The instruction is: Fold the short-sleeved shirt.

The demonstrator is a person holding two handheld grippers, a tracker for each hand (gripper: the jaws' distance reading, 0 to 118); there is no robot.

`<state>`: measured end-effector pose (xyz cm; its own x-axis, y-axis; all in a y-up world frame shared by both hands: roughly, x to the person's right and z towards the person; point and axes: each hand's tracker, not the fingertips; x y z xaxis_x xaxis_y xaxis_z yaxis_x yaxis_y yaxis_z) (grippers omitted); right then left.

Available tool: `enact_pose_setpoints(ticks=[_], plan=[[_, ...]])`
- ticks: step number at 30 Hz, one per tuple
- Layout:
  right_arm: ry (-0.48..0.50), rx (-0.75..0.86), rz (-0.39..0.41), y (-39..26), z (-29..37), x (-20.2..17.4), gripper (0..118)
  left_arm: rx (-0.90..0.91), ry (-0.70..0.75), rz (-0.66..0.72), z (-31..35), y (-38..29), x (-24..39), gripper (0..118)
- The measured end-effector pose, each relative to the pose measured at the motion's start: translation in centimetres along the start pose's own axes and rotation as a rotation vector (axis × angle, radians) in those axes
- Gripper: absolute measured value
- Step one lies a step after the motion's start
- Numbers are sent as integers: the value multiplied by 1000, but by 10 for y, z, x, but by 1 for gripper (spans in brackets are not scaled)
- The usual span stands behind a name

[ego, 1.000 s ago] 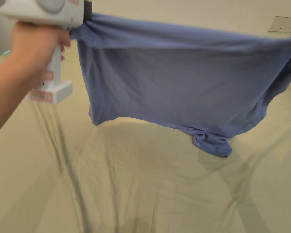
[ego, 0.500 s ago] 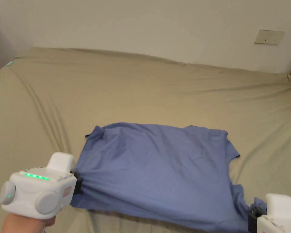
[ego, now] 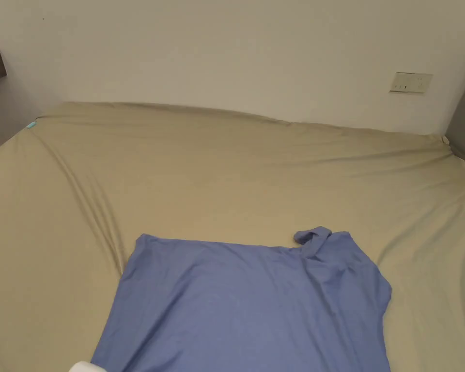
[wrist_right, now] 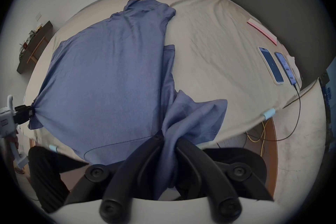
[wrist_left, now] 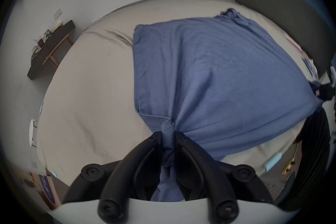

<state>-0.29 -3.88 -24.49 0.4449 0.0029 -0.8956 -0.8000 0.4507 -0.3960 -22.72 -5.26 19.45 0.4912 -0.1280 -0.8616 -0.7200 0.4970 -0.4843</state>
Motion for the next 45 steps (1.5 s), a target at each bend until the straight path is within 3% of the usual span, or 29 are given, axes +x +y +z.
enact_pose_setpoints(ticks=[4,8,9,10,11,12,13,14,18,20,24,27,29,30,31,32,33,36,45], plan=[[9,-61,11,-15,7,5,4,-92,-11,-63,5,-19,8,10],[17,-71,31,-22,-3,5,4,-91,-12,-10,-2,-28,8,12],[23,-63,45,-20,-4,3,6,-80,-6,4,-2,-27,9,17],[15,-40,79,-18,-3,0,17,-76,3,-1,-1,-24,9,32],[4,-3,118,-15,-1,-3,39,-72,7,-5,1,-21,10,55],[0,30,156,-11,2,-4,82,-57,20,-13,4,-19,12,89],[-22,59,194,-3,8,-3,109,-18,28,-8,9,-15,10,104],[-51,83,212,4,11,-1,118,18,27,2,15,-11,8,106],[-84,290,207,54,53,4,112,258,25,102,59,24,-1,106],[-45,401,186,84,77,-1,112,389,24,166,85,48,-3,106],[10,655,223,136,134,-34,112,714,0,258,154,99,5,106],[21,801,277,160,175,-79,106,891,28,242,197,129,17,103],[11,909,319,169,193,-103,84,936,96,193,217,147,29,88],[-5,953,330,173,200,-114,52,967,112,162,224,153,34,57],[-11,986,334,175,206,-125,29,994,133,139,228,158,39,30],[6,1008,334,178,210,-132,9,1006,157,127,230,163,43,13],[26,1025,332,179,214,-139,1,1007,161,118,233,167,47,10],[51,1045,332,177,219,-158,0,1040,157,116,233,173,53,0],[43,1035,337,199,186,-153,0,986,147,89,201,187,57,0]])
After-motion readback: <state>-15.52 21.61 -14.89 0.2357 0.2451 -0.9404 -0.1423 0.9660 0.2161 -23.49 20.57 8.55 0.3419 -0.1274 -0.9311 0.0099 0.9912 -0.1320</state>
